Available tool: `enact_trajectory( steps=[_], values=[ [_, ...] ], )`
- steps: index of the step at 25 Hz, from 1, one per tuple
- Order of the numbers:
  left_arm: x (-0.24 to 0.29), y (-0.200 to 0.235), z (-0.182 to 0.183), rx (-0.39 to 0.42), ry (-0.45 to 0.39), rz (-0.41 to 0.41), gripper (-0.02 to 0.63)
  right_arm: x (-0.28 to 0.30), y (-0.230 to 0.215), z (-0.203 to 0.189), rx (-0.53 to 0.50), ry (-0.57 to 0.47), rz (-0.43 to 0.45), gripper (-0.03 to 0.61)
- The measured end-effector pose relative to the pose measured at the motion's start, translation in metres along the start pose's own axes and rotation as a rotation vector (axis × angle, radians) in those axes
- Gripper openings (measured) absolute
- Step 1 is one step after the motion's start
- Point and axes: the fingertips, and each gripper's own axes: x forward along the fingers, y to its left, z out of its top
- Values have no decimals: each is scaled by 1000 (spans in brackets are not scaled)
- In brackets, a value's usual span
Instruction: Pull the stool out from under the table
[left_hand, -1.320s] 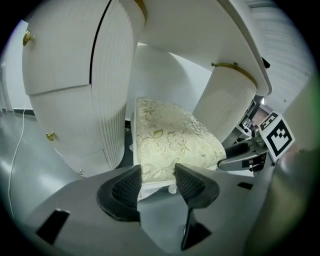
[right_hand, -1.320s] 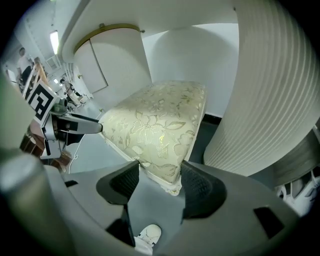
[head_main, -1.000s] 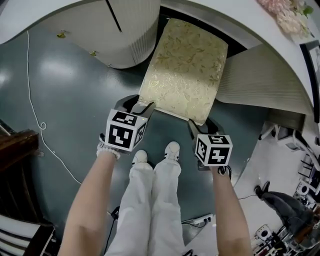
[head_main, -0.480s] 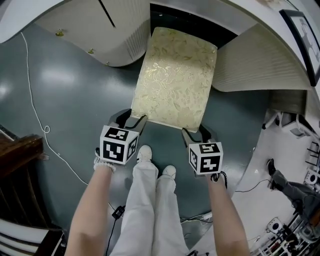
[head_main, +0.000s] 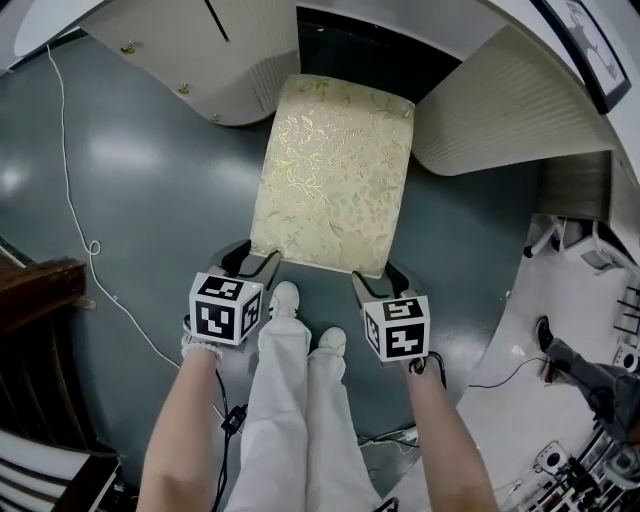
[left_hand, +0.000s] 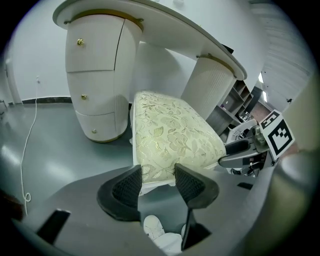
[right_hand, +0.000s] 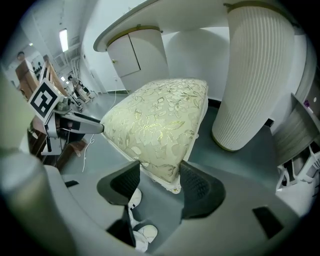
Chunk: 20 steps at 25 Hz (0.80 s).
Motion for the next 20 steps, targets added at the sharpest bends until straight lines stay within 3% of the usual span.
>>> enact_trajectory(
  steps=[7,20],
  values=[
    [18,-5,18,-34,36,35,227,9,-25,20,-20,23,37,267],
    [-21,-23,-51,-69,89,52,225,-16,10,-40,-37,86,71,267]
  ],
)
